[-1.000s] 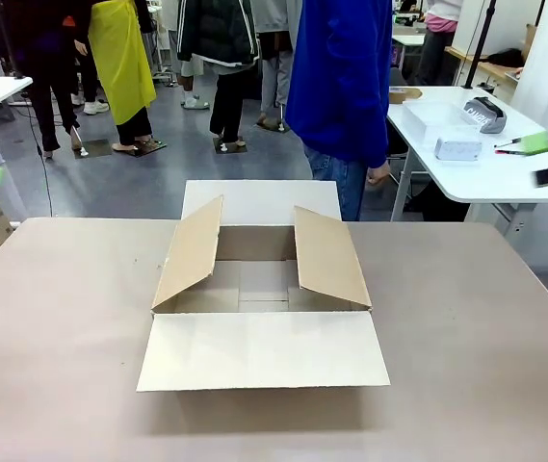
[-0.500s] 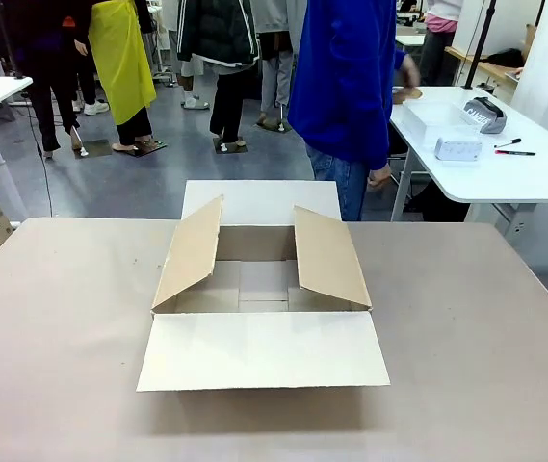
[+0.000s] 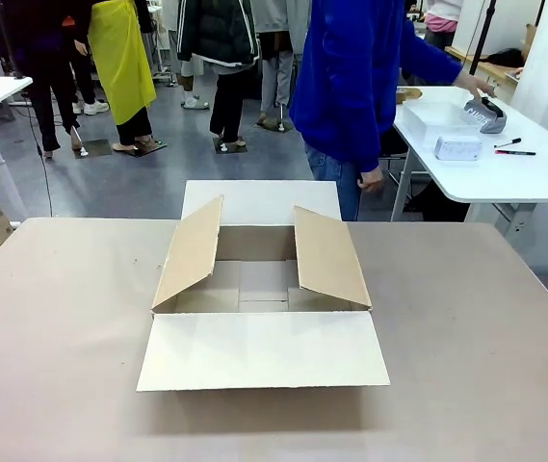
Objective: Pack the gift set into the box.
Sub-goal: Place both hands on the side flaps of the Package Box and spread them outward.
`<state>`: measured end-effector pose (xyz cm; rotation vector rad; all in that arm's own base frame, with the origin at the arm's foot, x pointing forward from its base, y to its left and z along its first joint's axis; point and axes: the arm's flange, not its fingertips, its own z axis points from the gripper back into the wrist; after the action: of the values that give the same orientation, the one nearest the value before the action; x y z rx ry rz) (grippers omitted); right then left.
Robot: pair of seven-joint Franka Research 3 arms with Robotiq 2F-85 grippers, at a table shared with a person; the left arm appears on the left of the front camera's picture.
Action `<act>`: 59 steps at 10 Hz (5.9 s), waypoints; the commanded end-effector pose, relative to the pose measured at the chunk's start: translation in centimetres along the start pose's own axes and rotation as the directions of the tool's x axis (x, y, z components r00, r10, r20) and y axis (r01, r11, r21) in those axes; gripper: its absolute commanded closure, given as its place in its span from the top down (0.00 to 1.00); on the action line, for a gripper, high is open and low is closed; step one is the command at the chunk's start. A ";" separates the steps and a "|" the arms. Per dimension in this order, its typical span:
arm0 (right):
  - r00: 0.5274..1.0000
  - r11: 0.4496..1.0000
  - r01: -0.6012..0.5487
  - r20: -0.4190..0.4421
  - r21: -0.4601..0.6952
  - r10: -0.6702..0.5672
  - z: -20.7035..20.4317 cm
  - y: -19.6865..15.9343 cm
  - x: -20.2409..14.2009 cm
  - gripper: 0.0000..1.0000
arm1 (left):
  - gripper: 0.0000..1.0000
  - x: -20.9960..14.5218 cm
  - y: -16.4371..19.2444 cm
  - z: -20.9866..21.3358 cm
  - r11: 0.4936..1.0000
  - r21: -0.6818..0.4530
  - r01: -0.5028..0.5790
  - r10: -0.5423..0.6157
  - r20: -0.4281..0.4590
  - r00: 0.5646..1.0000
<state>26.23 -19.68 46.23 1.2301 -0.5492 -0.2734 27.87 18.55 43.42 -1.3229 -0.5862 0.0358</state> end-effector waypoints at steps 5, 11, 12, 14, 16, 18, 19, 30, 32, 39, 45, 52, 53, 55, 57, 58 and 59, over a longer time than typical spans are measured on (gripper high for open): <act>0.960 0.964 -0.224 -0.205 -0.145 0.192 -10.4 7.1 -0.5 1.00 | 1.00 0.5 -5.7 -6.3 0.993 0.114 0.024 -0.006 -0.154 0.988; 0.703 0.840 -0.527 -0.622 -0.129 0.345 -29.0 13.3 -10.5 1.00 | 1.00 -3.7 -11.0 -22.5 0.985 0.092 0.148 -0.068 -0.577 0.814; 0.677 0.795 -0.587 -0.631 -0.153 0.378 -31.2 13.0 -11.2 1.00 | 1.00 -4.8 -10.8 -24.5 0.992 0.019 0.122 -0.080 -0.656 0.750; 0.702 0.655 -0.637 -0.656 -0.405 0.277 -38.3 14.9 -12.1 1.00 | 1.00 -5.0 -12.4 -30.7 0.920 0.351 0.176 0.091 -0.626 0.775; 0.764 0.582 -0.615 -0.586 -0.532 0.270 -42.7 15.9 -12.9 1.00 | 1.00 -4.3 -14.6 -35.3 0.793 0.589 0.158 0.248 -0.549 0.798; 0.807 0.488 -0.583 -0.535 -0.650 0.251 -44.9 15.8 -13.2 1.00 | 1.00 -2.7 -14.9 -39.9 0.608 0.784 0.121 0.334 -0.391 0.857; 0.815 0.530 -0.562 -0.533 -0.634 0.226 -44.1 15.5 -12.5 1.00 | 1.00 -1.3 -14.2 -41.0 0.582 0.809 0.079 0.359 -0.343 0.868; 0.830 0.770 -0.504 -0.465 -0.391 0.308 -38.2 13.6 -10.2 1.00 | 1.00 -0.7 -12.5 -41.5 0.581 0.812 0.058 0.348 -0.311 0.884; 0.838 0.764 -0.510 -0.430 -0.395 0.337 -38.1 13.6 -10.2 1.00 | 1.00 -0.7 -12.5 -41.5 0.581 0.812 0.058 0.348 -0.311 0.884; 0.843 0.750 -0.503 -0.435 -0.430 0.316 -37.9 14.6 -9.5 1.00 | 1.00 -0.2 -14.4 -47.5 0.365 0.927 0.090 0.342 -0.224 0.913; 0.843 0.750 -0.503 -0.435 -0.430 0.316 -37.9 14.6 -9.5 1.00 | 1.00 -1.8 -10.5 -54.1 0.031 0.992 0.121 0.160 -0.124 0.979; 0.843 0.750 -0.503 -0.435 -0.430 0.316 -37.9 14.6 -9.5 1.00 | 1.00 -1.2 -12.2 -50.5 -0.053 0.987 0.150 0.041 -0.148 0.988; 0.843 0.750 -0.503 -0.435 -0.430 0.316 -37.9 14.6 -9.5 1.00 | 1.00 -0.3 -12.4 -49.2 -0.033 0.992 0.124 0.046 -0.123 0.991; 0.843 0.750 -0.503 -0.435 -0.430 0.316 -37.9 14.6 -9.5 1.00 | 1.00 1.8 -11.1 -46.1 -0.005 0.998 0.070 0.120 -0.069 0.990; 0.843 0.750 -0.503 -0.435 -0.430 0.316 -37.9 14.6 -9.5 1.00 | 1.00 3.6 -9.2 -43.2 0.016 1.000 0.004 0.167 -0.007 0.986; 0.843 0.750 -0.503 -0.435 -0.430 0.316 -37.9 14.6 -9.5 1.00 | 1.00 4.3 -8.5 -41.2 0.051 0.998 -0.031 0.200 0.020 0.980; 0.843 0.750 -0.503 -0.435 -0.430 0.316 -37.9 14.6 -9.5 1.00 | 1.00 5.0 -7.9 -39.1 0.086 0.995 -0.048 0.215 0.029 0.976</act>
<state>37.15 20.47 48.90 0.5596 -0.4011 0.1689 47.64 -18.73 47.62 0.1299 -0.1788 0.4553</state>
